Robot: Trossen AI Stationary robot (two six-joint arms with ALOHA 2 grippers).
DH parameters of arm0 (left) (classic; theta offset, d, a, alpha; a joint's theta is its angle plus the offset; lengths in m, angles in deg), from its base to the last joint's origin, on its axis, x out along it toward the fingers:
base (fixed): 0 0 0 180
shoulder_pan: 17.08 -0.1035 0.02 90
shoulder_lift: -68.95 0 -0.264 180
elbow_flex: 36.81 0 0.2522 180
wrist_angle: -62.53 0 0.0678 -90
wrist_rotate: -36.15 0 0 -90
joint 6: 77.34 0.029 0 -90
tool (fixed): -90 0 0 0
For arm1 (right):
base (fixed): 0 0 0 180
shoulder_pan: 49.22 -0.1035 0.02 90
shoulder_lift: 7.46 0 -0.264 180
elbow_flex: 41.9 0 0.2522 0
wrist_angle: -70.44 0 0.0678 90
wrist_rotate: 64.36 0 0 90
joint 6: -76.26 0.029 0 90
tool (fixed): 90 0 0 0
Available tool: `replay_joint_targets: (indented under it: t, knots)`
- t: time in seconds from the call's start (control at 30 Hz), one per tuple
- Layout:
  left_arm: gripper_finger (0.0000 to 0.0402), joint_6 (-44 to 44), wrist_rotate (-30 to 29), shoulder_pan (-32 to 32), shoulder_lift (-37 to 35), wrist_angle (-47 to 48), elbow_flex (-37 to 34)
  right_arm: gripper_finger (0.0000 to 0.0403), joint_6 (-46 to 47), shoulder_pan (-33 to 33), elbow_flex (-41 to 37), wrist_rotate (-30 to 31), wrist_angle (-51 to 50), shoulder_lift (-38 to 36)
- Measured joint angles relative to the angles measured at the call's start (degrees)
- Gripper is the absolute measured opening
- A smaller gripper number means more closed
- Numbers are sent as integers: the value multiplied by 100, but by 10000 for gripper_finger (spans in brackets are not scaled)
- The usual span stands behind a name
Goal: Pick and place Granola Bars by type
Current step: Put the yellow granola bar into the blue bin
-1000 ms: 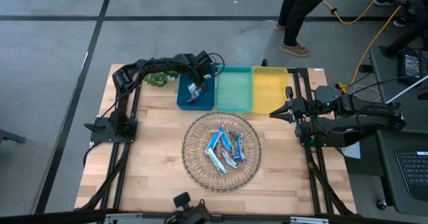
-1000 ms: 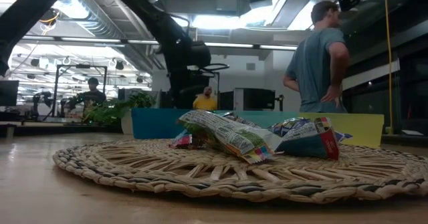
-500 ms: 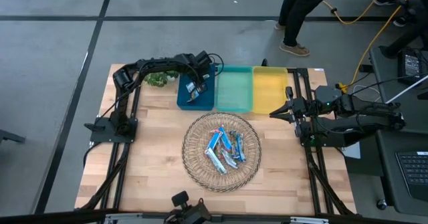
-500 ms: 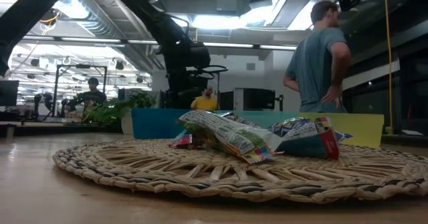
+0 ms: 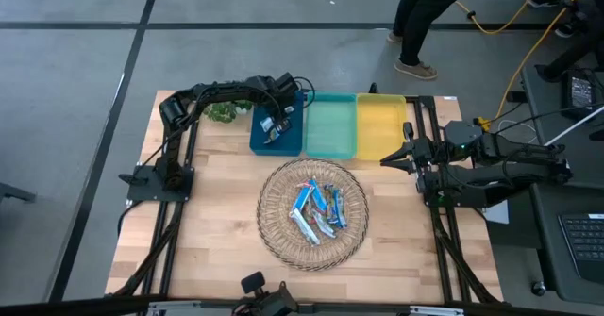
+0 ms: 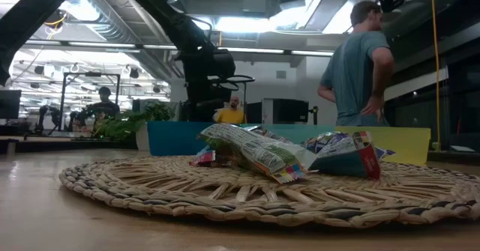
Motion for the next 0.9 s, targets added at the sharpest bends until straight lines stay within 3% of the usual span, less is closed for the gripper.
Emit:
replay_joint_targets:
  t: [0.43, 0.73, 0.9]
  knots:
    - [154, -220, 126, 97, -56, 502, 0, 32, 0, -1, 0, 0, 0, -1]
    - [163, -490, 98, 309, -761, 537, 0, 32, 0, 0, 0, 0, 0, 1]
    - [162, -855, 415, 504, -1324, 535, 2, 32, 0, 0, 0, 0, 0, -1]
